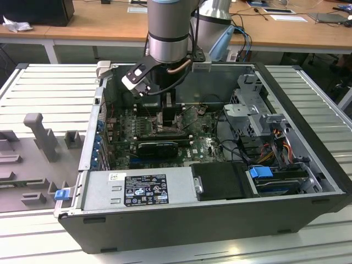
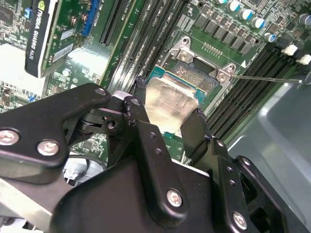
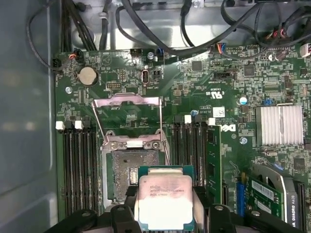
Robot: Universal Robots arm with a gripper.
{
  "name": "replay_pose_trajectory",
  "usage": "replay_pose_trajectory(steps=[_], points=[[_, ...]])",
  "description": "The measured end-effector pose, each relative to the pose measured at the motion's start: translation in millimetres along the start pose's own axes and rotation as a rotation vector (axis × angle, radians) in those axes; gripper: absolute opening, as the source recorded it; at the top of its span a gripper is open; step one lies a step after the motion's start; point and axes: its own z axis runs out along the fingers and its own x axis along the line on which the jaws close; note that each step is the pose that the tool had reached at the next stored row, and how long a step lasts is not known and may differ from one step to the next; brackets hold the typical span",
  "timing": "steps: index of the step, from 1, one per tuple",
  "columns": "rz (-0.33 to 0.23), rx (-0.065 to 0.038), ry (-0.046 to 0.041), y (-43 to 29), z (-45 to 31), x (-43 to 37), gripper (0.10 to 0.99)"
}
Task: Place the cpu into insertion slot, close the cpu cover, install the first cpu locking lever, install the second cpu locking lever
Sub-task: 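Place the cpu into insertion slot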
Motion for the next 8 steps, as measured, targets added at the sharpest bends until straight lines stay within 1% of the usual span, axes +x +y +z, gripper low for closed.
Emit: replay_pose_trajectory(steps=[2, 4, 5, 8], points=[[-0.019, 0.0, 0.0007, -0.2, 1.9, 5.1, 0.529], [-0.02, 0.0, 0.0008, -0.4, 3.4, 9.6, 0.529], [-0.02, 0.0, 0.0007, -0.6, 6.2, 13.5, 0.529], [-0.021, 0.0, 0.0007, -1.1, 12.4, 20.5, 0.529]])
